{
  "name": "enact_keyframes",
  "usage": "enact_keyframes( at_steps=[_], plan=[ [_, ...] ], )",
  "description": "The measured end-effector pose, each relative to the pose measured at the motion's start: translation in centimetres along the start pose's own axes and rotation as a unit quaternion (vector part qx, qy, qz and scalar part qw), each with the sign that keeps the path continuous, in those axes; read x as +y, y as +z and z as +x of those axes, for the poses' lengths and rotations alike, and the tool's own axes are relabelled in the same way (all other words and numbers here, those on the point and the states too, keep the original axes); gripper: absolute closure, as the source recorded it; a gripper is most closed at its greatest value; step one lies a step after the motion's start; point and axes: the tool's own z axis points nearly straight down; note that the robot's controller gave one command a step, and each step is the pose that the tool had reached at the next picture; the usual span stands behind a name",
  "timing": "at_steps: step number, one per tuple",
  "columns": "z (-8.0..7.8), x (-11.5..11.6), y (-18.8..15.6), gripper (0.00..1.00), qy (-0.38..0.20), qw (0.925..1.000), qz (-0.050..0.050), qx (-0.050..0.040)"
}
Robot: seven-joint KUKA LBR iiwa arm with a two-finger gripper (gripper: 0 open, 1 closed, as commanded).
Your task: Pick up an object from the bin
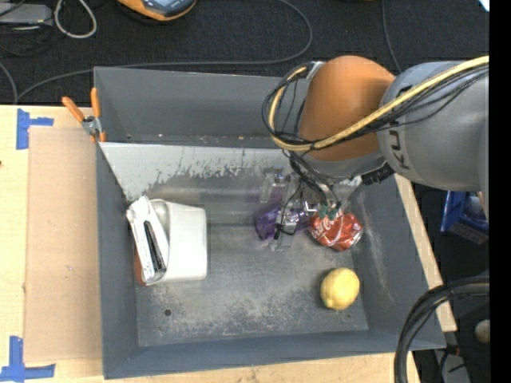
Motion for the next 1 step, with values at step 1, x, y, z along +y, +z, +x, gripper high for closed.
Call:
enact_keyframes(
  at_steps=[1],
  plan=[
    [-0.13, -0.03, -0.51, 0.00, 0.001, 1.0000, 0.000, -0.0039]
  ],
)
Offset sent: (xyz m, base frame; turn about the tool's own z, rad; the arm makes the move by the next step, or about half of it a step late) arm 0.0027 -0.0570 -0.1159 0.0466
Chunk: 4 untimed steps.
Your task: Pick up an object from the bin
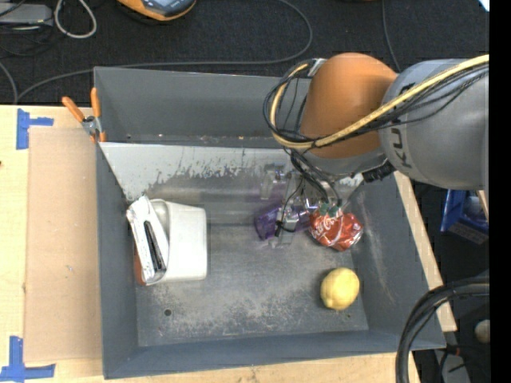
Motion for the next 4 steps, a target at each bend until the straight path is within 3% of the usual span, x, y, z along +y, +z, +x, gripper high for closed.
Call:
enact_keyframes(
  at_steps=[1, 2, 3, 4],
  plan=[
    [0.0, -5.7, 12.4, 0.00, 0.024, 0.9997, 0.000, 0.0048],
    [-0.9, -5.5, 12.1, 0.00, 0.050, 0.9987, -0.001, -0.0040],
    [-1.2, -9.6, 12.1, 0.00, 0.112, 0.9937, 0.000, 0.0020],
    [-0.9, -10.3, 12.1, 0.00, 0.093, 0.9957, -0.003, -0.0014]
  ],
)
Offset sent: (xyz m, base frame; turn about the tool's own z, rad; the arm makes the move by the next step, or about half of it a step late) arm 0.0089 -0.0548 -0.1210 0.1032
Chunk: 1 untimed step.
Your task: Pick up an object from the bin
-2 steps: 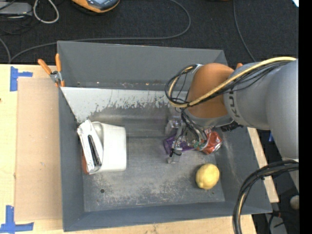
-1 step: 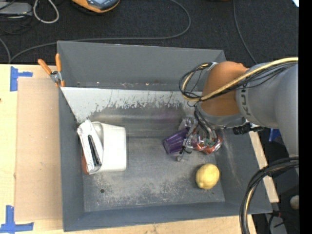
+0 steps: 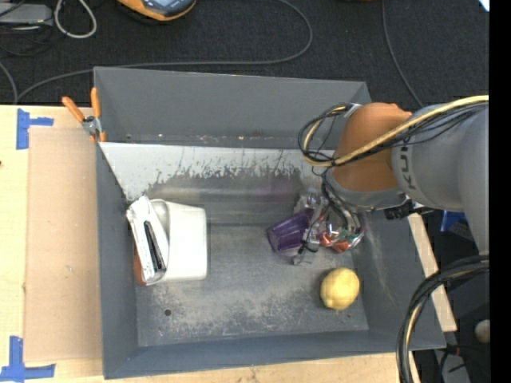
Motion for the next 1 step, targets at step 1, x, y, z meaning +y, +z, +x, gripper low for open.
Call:
enact_keyframes(
  at_steps=[1],
  plan=[
    [1.26, 2.49, 0.11, 1.00, 0.149, 0.9888, 0.002, 0.0041]
  ],
)
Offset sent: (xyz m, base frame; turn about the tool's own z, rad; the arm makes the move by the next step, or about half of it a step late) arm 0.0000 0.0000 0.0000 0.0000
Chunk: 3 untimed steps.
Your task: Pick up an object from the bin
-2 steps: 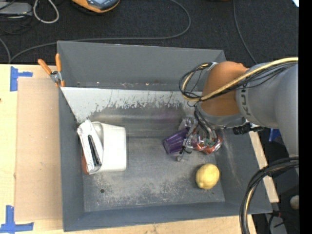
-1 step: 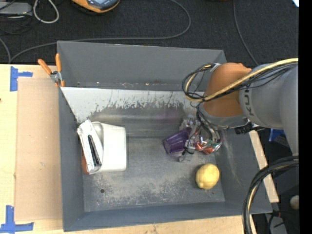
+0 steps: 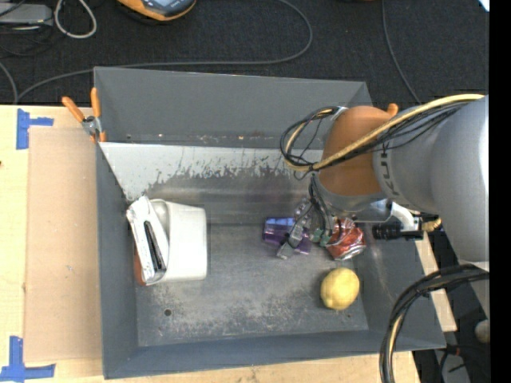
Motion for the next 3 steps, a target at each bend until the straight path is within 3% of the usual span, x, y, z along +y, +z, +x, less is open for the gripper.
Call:
enact_keyframes(
  at_steps=[1, 2, 3],
  plan=[
    [0.0, 0.0, 0.0, 1.00, 0.000, 1.0000, 0.000, -0.0001],
    [0.3, -0.2, -1.7, 1.00, 0.000, 1.0000, 0.002, 0.0054],
    [0.2, -0.1, -6.4, 1.00, -0.001, 1.0000, 0.001, 0.0028]
  ],
)
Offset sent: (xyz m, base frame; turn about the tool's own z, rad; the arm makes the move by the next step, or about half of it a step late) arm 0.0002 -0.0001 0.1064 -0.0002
